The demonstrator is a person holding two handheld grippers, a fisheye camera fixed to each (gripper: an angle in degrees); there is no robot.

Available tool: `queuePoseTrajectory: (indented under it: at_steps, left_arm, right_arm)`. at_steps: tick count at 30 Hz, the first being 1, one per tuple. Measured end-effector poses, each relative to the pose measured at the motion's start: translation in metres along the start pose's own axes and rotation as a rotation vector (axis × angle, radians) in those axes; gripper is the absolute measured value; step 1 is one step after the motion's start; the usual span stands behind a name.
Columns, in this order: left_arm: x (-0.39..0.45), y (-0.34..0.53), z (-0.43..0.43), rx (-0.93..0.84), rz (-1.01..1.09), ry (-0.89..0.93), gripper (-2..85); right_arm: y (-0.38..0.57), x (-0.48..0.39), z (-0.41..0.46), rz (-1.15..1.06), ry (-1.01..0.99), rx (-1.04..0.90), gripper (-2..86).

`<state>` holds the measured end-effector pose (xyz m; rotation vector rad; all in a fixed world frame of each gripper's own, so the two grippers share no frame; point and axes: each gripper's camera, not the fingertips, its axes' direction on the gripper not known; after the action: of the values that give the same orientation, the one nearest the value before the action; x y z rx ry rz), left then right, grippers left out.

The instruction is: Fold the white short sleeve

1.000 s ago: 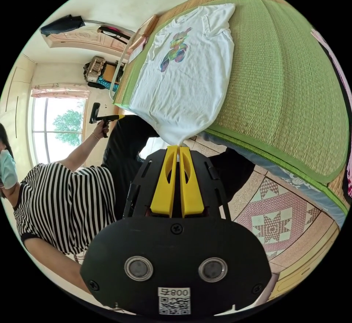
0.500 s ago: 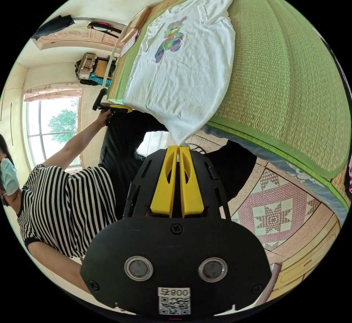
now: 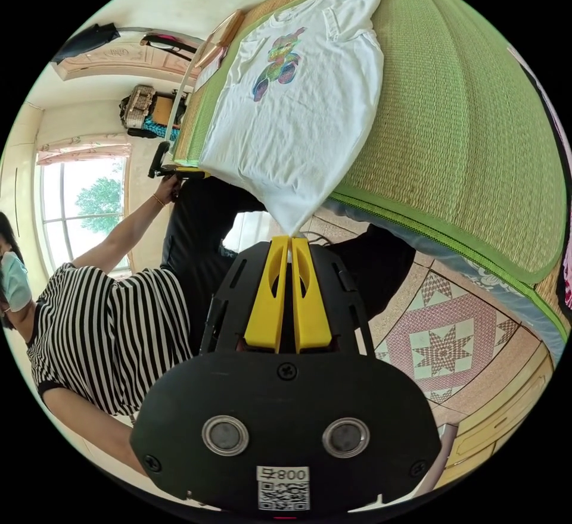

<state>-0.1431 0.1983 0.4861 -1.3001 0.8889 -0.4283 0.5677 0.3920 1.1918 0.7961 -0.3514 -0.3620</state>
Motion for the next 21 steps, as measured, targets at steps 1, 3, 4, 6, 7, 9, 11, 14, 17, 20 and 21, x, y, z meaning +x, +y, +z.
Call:
queuePoseTrajectory:
  at_steps: [1,3,4,6,7,9,11,14,17,20,21]
  left_arm:
    - [0.000,0.003,-0.003,0.012,0.004,0.007,0.7]
    - [-0.001,0.019,-0.015,0.077,0.009,0.068,0.6]
    - [-0.001,0.023,-0.018,0.097,0.012,0.091,0.6]
    - [-0.001,0.041,-0.034,0.177,0.026,0.160,0.5]
    - [-0.001,0.046,-0.038,0.193,0.031,0.173,0.4]
    - [0.000,0.067,-0.055,0.254,0.051,0.220,0.4]
    - [0.000,0.083,-0.068,0.297,0.064,0.262,0.3]
    - [0.000,0.110,-0.091,0.371,0.086,0.300,0.2]
    - [0.001,0.138,-0.110,0.435,0.108,0.342,0.1]
    - [0.000,0.164,-0.122,0.482,0.115,0.387,0.1]
    - [0.000,0.174,-0.125,0.493,0.116,0.401,0.1]
  right_arm:
    - [0.002,0.000,-0.001,-0.001,-0.001,0.001,0.5]
    - [0.011,-0.001,-0.005,-0.009,-0.011,0.011,0.5]
    - [0.013,-0.001,-0.007,-0.011,-0.013,0.015,0.5]
    - [0.023,-0.002,-0.015,-0.021,-0.026,0.035,0.4]
    - [0.026,-0.002,-0.017,-0.024,-0.031,0.042,0.4]
    - [0.036,-0.002,-0.028,-0.036,-0.059,0.079,0.4]
    - [0.045,-0.003,-0.037,-0.047,-0.085,0.110,0.4]
    - [0.062,-0.005,-0.050,-0.069,-0.124,0.152,0.4]
    - [0.080,-0.010,-0.059,-0.097,-0.159,0.181,0.4]
    - [0.103,-0.015,-0.065,-0.117,-0.192,0.204,0.4]
    - [0.112,-0.015,-0.066,-0.120,-0.210,0.213,0.4]
